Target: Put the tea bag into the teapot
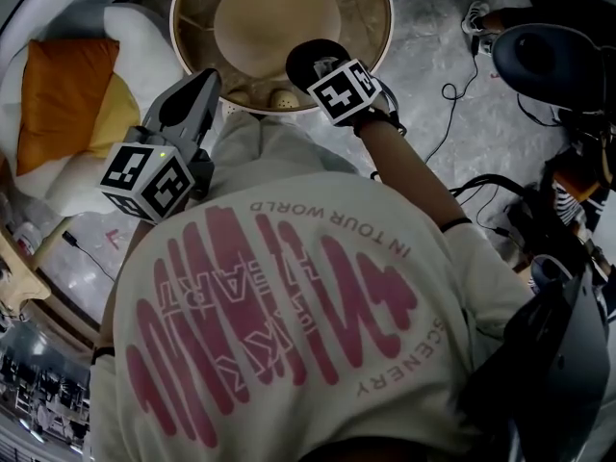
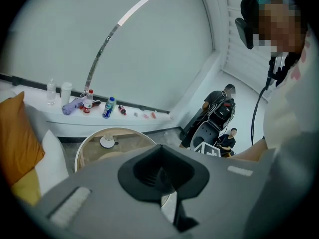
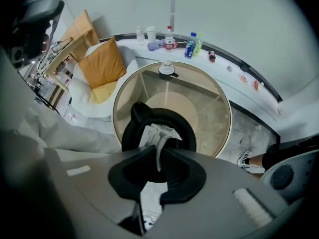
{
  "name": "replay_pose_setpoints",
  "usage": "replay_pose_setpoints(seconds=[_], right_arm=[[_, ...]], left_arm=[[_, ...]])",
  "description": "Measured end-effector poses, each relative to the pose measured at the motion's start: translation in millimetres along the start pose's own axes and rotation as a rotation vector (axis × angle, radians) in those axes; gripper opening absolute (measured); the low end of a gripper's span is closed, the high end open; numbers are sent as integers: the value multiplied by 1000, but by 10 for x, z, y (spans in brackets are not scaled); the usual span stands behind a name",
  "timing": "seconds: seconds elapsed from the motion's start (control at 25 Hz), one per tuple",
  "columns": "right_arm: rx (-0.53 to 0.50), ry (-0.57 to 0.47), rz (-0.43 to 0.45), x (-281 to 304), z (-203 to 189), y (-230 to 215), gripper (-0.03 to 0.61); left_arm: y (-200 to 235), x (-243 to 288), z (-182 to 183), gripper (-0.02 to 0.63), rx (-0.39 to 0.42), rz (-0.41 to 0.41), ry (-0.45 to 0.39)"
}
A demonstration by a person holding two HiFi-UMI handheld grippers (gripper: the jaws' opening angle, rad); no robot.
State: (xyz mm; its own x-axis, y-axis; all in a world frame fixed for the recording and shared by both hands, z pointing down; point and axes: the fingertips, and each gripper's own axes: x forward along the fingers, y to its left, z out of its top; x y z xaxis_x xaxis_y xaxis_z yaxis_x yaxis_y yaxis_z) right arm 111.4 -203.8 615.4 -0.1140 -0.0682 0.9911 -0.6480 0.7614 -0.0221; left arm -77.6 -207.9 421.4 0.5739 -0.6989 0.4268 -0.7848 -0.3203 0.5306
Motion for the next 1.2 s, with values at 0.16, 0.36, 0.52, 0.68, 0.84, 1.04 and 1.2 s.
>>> replay_pose_setpoints(seconds=[0.16,0.36,0.52,0.68,0.84,1.04,1.2], right_arm=[[-7,14,20,26,23,10,38],[-15,13,27,23,50,32,37],[-24,8,31,15,55,41,37],[19,6,34,10,35,43,41],[125,-15,64,-24,5,43,68],[248,-52,57,-166,-71,-47,85],[304,-121,53,-335,-43,-88,98]], left_arm=[[44,28,19,15,-8,-5,6],[86,64,47,15,-12,-14,16],[73,115,71,15,-4,-30,23],[64,174,109,15,8,-55,30],[91,216,134,15,20,-69,36],[27,226,163,15,40,-96,46],[-70,220,180,15,56,-117,49]])
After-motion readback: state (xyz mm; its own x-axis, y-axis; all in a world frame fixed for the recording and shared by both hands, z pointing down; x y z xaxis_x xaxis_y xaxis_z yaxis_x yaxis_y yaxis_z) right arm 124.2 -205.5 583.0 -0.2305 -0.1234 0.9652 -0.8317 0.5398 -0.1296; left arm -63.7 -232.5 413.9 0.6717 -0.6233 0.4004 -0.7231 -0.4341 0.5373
